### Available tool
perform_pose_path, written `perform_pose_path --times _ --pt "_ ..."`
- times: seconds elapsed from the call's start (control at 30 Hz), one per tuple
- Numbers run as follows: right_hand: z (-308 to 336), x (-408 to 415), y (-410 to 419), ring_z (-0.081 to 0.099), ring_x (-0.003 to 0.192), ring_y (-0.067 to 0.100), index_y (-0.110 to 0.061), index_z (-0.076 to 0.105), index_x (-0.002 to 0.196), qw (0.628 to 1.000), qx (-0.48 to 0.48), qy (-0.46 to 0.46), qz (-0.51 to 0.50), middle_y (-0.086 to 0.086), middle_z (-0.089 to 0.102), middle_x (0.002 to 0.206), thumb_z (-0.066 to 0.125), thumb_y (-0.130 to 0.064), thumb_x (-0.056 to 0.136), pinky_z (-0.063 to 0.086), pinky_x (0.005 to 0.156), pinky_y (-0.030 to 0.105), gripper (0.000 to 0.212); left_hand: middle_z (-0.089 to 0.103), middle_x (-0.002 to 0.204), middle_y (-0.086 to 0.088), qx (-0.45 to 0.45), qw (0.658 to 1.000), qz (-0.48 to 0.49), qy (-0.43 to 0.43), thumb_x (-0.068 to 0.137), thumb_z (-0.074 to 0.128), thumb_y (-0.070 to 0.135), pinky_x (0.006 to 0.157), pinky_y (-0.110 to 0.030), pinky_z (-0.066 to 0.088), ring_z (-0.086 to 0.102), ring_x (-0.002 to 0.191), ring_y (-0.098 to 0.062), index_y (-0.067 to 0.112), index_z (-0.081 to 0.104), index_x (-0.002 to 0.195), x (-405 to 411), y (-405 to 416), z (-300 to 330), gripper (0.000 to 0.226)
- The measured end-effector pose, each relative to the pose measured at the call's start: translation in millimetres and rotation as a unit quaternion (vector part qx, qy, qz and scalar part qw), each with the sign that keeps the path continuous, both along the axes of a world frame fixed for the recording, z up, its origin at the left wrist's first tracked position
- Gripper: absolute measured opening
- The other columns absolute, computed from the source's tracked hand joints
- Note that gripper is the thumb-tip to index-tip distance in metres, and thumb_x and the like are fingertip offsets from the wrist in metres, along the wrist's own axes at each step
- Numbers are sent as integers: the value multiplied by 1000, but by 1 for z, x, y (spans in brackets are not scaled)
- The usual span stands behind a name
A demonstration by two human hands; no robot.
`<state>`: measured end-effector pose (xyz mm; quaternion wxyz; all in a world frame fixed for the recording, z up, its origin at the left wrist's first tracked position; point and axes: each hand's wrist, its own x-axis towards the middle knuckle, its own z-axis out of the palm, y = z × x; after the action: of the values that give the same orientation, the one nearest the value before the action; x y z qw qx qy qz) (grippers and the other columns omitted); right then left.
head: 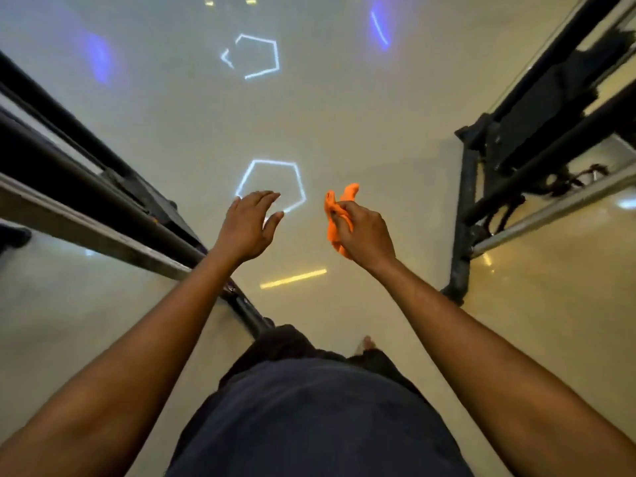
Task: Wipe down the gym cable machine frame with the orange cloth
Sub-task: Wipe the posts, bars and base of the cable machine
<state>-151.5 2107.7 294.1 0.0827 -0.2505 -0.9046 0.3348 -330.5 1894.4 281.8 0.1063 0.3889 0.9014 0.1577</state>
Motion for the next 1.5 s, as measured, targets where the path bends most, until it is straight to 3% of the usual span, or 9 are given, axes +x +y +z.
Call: perform_pose_path --times 0.17,0.33,0.47,0.67,0.83,1.0,1.13,1.33,1.5 --pt "19 -86 71 73 80 24 -27 69 122 986 1 7 168 6 77 96 46 -52 109 56 67 37 37 51 162 -3 20 986 162 22 113 44 50 127 -53 32 45 149 -25 23 46 160 -14 22 25 54" --pt "14 -194 93 71 64 16 -33 63 110 953 -11 4 302 -5 74 78 46 -44 108 62 64 44 21 50 161 0 45 948 312 40 113 46 51 130 -53 24 43 152 -22 27 46 160 -41 34 18 53" --pt "17 -275 82 72 63 17 -34 60 106 918 -10 -11 396 -5 73 78 37 -64 110 64 63 45 38 50 161 0 55 915 399 29 112 45 51 130 -55 27 42 153 -22 27 45 160 -67 38 14 53" --pt "60 -370 61 68 69 11 -26 68 113 843 7 28 538 -6 73 83 50 -46 113 55 67 33 27 52 161 0 57 844 529 64 111 51 43 131 -54 23 42 153 -20 24 48 158 -101 44 43 50" --pt "104 -455 26 65 67 4 -29 70 114 760 -40 91 643 -9 71 82 52 -46 112 53 64 27 25 54 157 3 50 774 617 134 111 51 43 131 -53 24 44 151 -20 26 51 155 -122 35 89 46" --pt "194 -536 -20 63 74 0 -26 70 121 652 -87 194 728 -10 69 90 60 -35 110 49 72 24 18 54 157 1 15 671 701 240 111 51 42 128 -53 32 45 150 -21 26 50 156 -157 36 178 48" --pt "289 -580 -52 70 81 2 -35 65 118 574 -129 262 765 -12 72 92 59 -38 111 62 79 35 10 55 155 0 -23 632 708 313 111 50 42 124 -55 36 47 148 -23 23 50 155 -177 37 272 48" --pt "468 -613 -99 74 84 18 -28 70 114 498 -177 370 764 -4 77 94 62 -31 109 63 81 52 10 59 153 0 -93 553 713 421 109 46 45 122 -49 40 52 145 -23 22 55 153 -187 25 450 50" --pt "609 -612 -131 75 85 26 -25 70 109 450 -227 460 731 3 78 94 63 -29 107 61 80 54 8 61 152 0 -113 504 691 507 105 48 48 119 -49 43 54 142 -23 19 58 151 -185 5 601 55"
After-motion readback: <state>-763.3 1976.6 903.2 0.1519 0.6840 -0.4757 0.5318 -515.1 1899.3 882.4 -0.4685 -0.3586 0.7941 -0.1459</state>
